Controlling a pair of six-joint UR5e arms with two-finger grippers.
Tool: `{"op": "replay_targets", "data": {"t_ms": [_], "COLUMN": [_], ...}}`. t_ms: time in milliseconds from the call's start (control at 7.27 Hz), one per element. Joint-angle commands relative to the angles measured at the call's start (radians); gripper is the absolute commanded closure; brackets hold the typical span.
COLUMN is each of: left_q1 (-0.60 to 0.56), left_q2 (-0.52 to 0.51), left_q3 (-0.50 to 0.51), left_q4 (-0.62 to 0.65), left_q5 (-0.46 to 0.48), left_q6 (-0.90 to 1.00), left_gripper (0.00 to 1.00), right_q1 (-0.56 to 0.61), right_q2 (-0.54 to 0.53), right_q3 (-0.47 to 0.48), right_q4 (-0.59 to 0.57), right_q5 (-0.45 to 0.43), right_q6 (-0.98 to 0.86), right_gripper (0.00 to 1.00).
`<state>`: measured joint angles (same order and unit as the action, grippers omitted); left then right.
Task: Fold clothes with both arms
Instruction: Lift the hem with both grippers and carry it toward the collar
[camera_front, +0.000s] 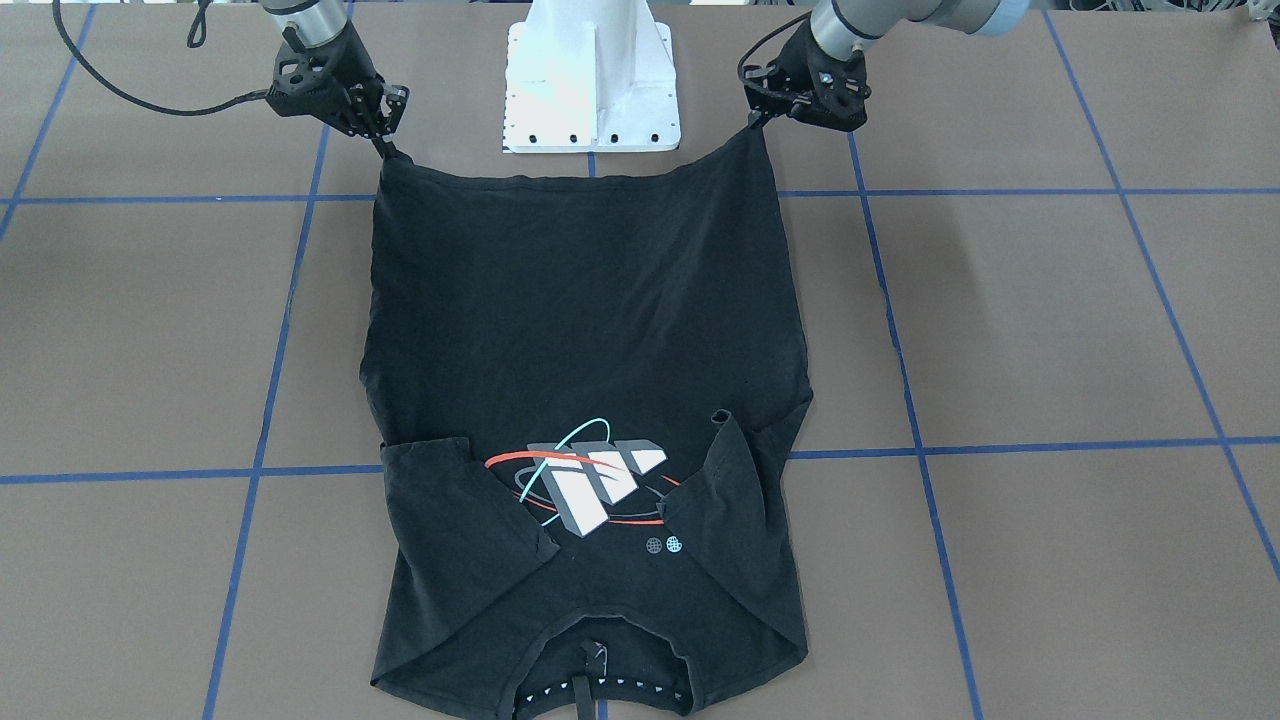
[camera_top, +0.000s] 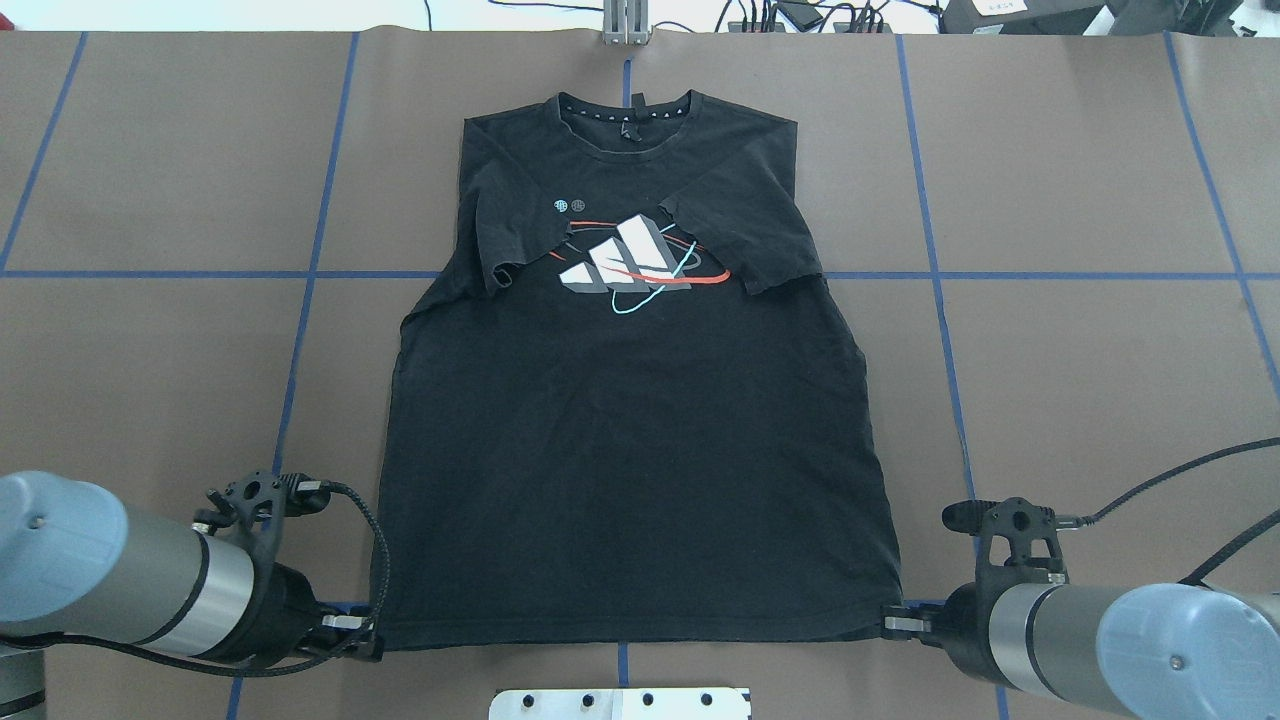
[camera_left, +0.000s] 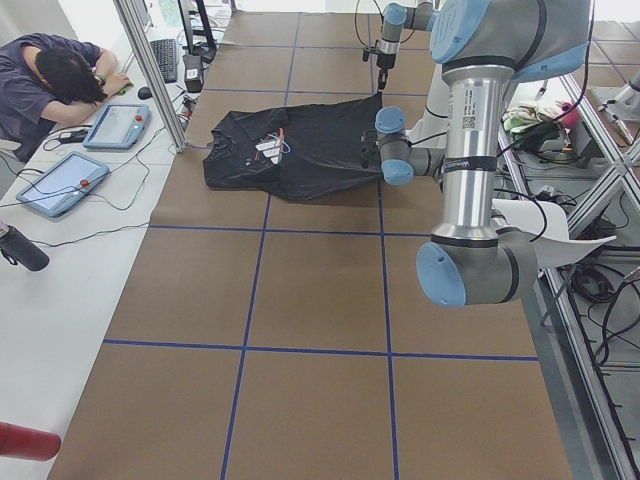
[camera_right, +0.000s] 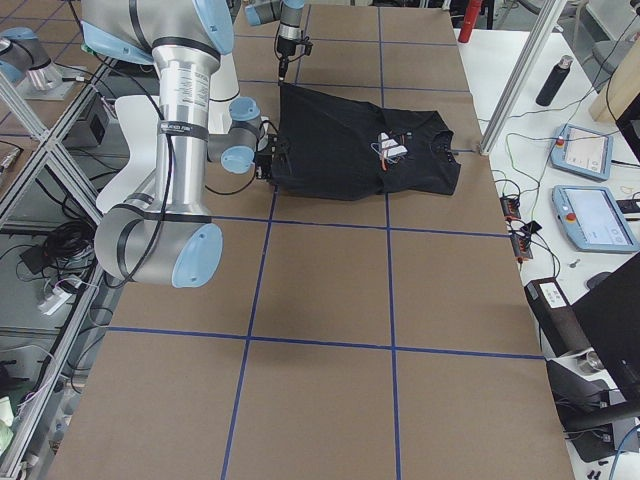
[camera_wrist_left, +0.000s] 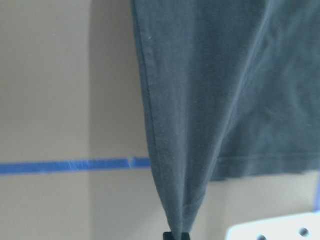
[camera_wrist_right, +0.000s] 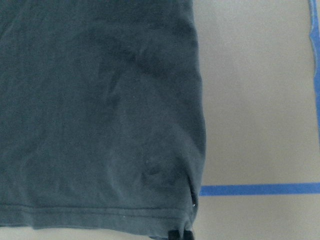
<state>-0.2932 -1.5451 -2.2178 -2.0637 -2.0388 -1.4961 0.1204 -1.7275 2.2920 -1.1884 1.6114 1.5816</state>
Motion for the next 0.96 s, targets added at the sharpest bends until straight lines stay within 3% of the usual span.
{"op": "replay_targets", "data": {"t_ms": [0,413,688,826], "left_q1": [-0.014,-0.003,-0.012,-0.082], "left_q2": [0.083,0.097,0.077,0.066], "left_q3": [-0.142,-0.279,-0.205,-0.179], "left_q4": [0.000,0.000,0.072,0.080], "left_q5": [-0.081,-0.168,-0.153,-0.133], "left_q6": [-0.006,-0.061,-0.044,0.027], "left_gripper": [1.00,1.00,1.00,1.00], "right_q1": [-0.004,-0.137,-0.113,-0.061], "right_q2": [-0.009,0.002,0.044,0.095], "right_q3": [0.143,0.393,0.394,0.374], "right_q4": [-0.119,-0.330,-0.413,-0.440], "right_q5": [0.123,0.162,0.125,0.092], "right_q6": [0.001,0.003,0.002,0.002], "right_gripper": [1.00,1.00,1.00,1.00]}}
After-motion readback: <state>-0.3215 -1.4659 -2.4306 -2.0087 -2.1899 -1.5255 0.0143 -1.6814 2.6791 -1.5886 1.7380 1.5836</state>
